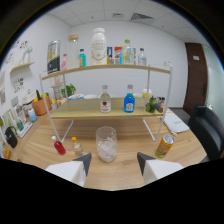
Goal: Make me a cup of Vodka Sunrise.
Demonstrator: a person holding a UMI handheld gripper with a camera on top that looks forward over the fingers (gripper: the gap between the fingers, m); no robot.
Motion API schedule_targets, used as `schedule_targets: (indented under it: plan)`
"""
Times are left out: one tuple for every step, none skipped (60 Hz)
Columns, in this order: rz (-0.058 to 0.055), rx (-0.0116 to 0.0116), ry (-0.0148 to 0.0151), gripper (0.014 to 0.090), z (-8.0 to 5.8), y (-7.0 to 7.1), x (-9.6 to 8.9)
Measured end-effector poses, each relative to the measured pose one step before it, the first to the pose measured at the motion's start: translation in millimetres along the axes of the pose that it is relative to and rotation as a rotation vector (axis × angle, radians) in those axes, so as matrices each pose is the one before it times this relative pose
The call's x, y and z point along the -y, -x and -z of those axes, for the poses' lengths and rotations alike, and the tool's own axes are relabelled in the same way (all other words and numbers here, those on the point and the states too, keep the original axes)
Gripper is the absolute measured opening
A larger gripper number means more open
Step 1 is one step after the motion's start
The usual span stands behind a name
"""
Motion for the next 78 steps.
schedule_targets:
  plan:
    - [-0.0016, -0.0022, -0.00551, 0.0855, 1.25, -3.18, 4.14]
    - [-0.0022, -0.00102, -0.00545, 0.0855, 0.94, -2.38, 4.43]
    - [-0.0019, -0.00168, -0.00768, 0.0856, 0.71, -2.83, 5.56]
    - [-0.0009, -0.00138, -0.00817, 0.0858, 0.39, -3.42, 7.15]
    - [-0.0019, -0.00238, -0.01145, 0.0857, 0.3, -2.61, 7.89]
    - [-0.0019, -0.00111, -0.0133, 0.0859, -0.1, -2.34, 8.78]
    - [-0.0018, 0.00033, -0.01387, 0.0858, -0.44, -1.87, 9.5]
    - [-0.0024, 0.00106, -0.01393, 0.0857, -0.72, -1.65, 9.94]
    - [-0.0025, 0.00088, -0.01375, 0.0857, -1.18, -1.57, 10.06]
    - [-0.0027, 0.00052, -0.01184, 0.0857, -1.42, -1.33, 11.01]
    - [-0.0026, 0.0026, -0.0148, 0.0859, -1.84, -1.11, 10.69]
    - [-0.0019, 0.00312, -0.01649, 0.0859, -2.73, -0.94, 10.77]
    - [-0.0015, 0.00293, -0.01724, 0.0859, -3.0, -1.01, 10.94]
    - [-0.0011, 0.0012, -0.01496, 0.0859, -3.18, -0.9, 10.5]
    - [-0.0003, 0.00067, -0.01252, 0.086, -3.52, -1.44, 9.67]
    - [0.0001, -0.00056, -0.01144, 0.086, -4.13, -1.81, 9.26]
    - [-0.0005, -0.00119, -0.0108, 0.0858, -4.43, -1.67, 9.14]
    - [-0.0015, 0.00017, -0.01043, 0.0858, -4.59, -1.14, 9.11]
    - [-0.0032, 0.00338, -0.01024, 0.0857, -4.63, -0.38, 8.85]
    - [-0.0046, 0.00477, -0.01061, 0.0857, -4.8, -0.1, 8.78]
    - [-0.0056, 0.00406, -0.01112, 0.0857, -4.7, -0.59, 8.38]
    - [-0.0058, 0.00157, -0.0138, 0.0857, -5.05, -0.21, 8.79]
    - [-0.0055, 0.00149, -0.00886, 0.0858, -3.39, -1.84, 7.88]
    - [-0.0059, 0.00288, -0.01207, 0.0858, -5.79, -0.41, 6.92]
    - [-0.0041, 0.0037, -0.00987, 0.0857, -5.32, -0.67, 6.61]
    - [-0.0016, 0.00078, -0.00701, 0.0859, -5.44, 0.0, 5.4]
    - [0.0009, -0.00141, -0.00754, 0.0858, -5.52, -1.92, 5.64]
    - [0.0031, -0.00298, -0.00735, 0.0858, -5.37, -1.81, 5.26]
    - [0.0053, -0.00306, -0.00693, 0.0857, -5.37, -2.15, 5.08]
    - [0.0056, -0.00241, -0.00608, 0.0857, -4.77, -2.04, 4.78]
    - [0.0057, -0.00126, -0.00558, 0.0859, -5.13, -1.39, 4.02]
    - [0.0037, 0.00183, -0.00774, 0.0857, -5.95, 0.48, 2.99]
    - [0.0041, 0.00324, -0.00438, 0.0854, -4.86, -0.06, 3.17]
    - [0.0029, 0.00422, -0.00335, 0.0847, -4.7, 0.1, 2.95]
    - [0.002, 0.00355, -0.00182, 0.0839, -4.66, 0.03, 2.19]
    - [0.001, 0.00019, -0.00061, 0.0832, -4.21, 0.2, 2.97]
    - [0.0019, -0.00103, 0.00061, 0.0824, -4.5, -0.9, 1.38]
    - [0.0017, -0.00065, 0.00188, 0.0815, -4.37, -0.14, 0.96]
    - [0.0027, 0.00088, 0.00279, 0.0799, -4.08, -0.1, 0.49]
    - [0.0023, 0.00235, 0.00284, 0.0777, -3.45, 0.28, 0.55]
    - [0.0025, 0.00236, 0.00288, 0.0756, -3.31, 0.09, 0.51]
    - [0.003, 0.00136, 0.00342, 0.0733, -3.07, 0.06, 0.19]
    - [0.003, -0.00006, 0.00413, 0.0707, -2.58, -0.16, -0.1]
    - [0.0031, 0.00006, 0.00472, 0.068, -2.39, 0.32, -0.25]
    - [0.003, 0.00199, 0.00179, 0.0644, -1.31, 0.32, -0.88]
    - [0.0027, 0.00153, 0.00352, 0.0607, -1.71, 0.35, 0.25]
    - [0.0018, -0.00066, 0.00249, 0.0569, -2.58, -0.33, 0.39]
    - [0.0008, -0.00078, 0.00269, 0.0534, -1.08, -0.34, -0.15]
    - [0.0005, -0.00038, 0.0039, 0.0505, -1.2, 0.14, -0.52]
    - [-0.0005, -0.00003, 0.00504, 0.048, -0.86, 0.34, -0.74]
    - [-0.0012, 0.0013, 0.00628, 0.0458, -0.93, 0.55, -1.15]
    - [-0.0021, 0.00335, 0.00477, 0.0436, -0.81, 0.84, -0.77]
    - [-0.0029, 0.00669, 0.00279, 0.0406, -0.48, 1.45, -0.45]
    - [-0.0041, 0.00906, 0.00169, 0.0372, 0.0, 2.15, -0.31]
    - [-0.0031, -0.00198, 0.00128, 0.0372, 0.08, -0.37, -0.08]
    - [0.0003, -0.00487, -0.0012, 0.0372, 0.37, -0.76, 0.46]
    - [0.0042, -0.00436, 0.00163, 0.037, -0.14, -0.51, -0.31]
    - [0.0048, -0.00361, 0.00182, 0.0369, -0.07, -0.06, -0.02]
    - [0.0049, -0.00141, 0.00122, 0.0369, 0.05, 0.1, -0.09]
    - [0.0056, 0.00029, 0.00002, 0.0364, 0.26, 0.27, 0.26]
    - [0.0037, 0.00082, 0.00005, 0.0364, 0.11, 0.26, 0.06]
    - [0.0014, 0.00134, -0.00057, 0.0362, 0.17, 0.52, 0.14]
    - [0.0004, 0.00246, -0.00152, 0.0362, 0.36, 0.55, 0.16]
    - [0.001, 0.00407, -0.00036, 0.036, 0.18, 0.87, -0.16]
    - [0.002, 0.00335, 0.00123, 0.036, 0.53, 0.59, -0.35]
    - [0.0037, 0.0018, 0.00158, 0.0359, 0.79, 0.19, -0.14]
    - [0.0051, -0.00067, 0.00061, 0.0358, 0.88, -0.07, 0.04]
    - [0.006, -0.00222, -0.00055, 0.0357, 1.07, -0.51, 0.47]
    - [0.0057, -0.00117, -0.00291, 0.0355, 1.29, -0.4, 0.97]
    - [0.0053, 0.00081, -0.00533, 0.0354, 2.02, 0.11, 1.32]
    - [0.0046, 0.00361, -0.00725, 0.0354, 2.27, 0.4, 1.91]
    - [0.003, 0.00582, -0.00802, 0.0355, 4.23, 0.66, 1.6]
    - [-0.0013, 0.00436, -0.00981, 0.0354, 1.9, 0.54, 3.69]
    - [-0.006, -0.00021, -0.01271, 0.0354, 3.42, -0.71, 3.33]
    - [-0.0066, -0.00158, -0.01199, 0.0354, 5.22, -0.89, 2.67]
    - [-0.0026, 0.0013, -0.00565, 0.0353, 3.75, 0.08, 2.01]
    - [0.003, 0.0039, 0.00314, 0.0354, 2.55, 0.4, 2.09]
    - [0.0004, 0.002, 0.00115, 0.0354, 3.71, 0.14, 0.81]
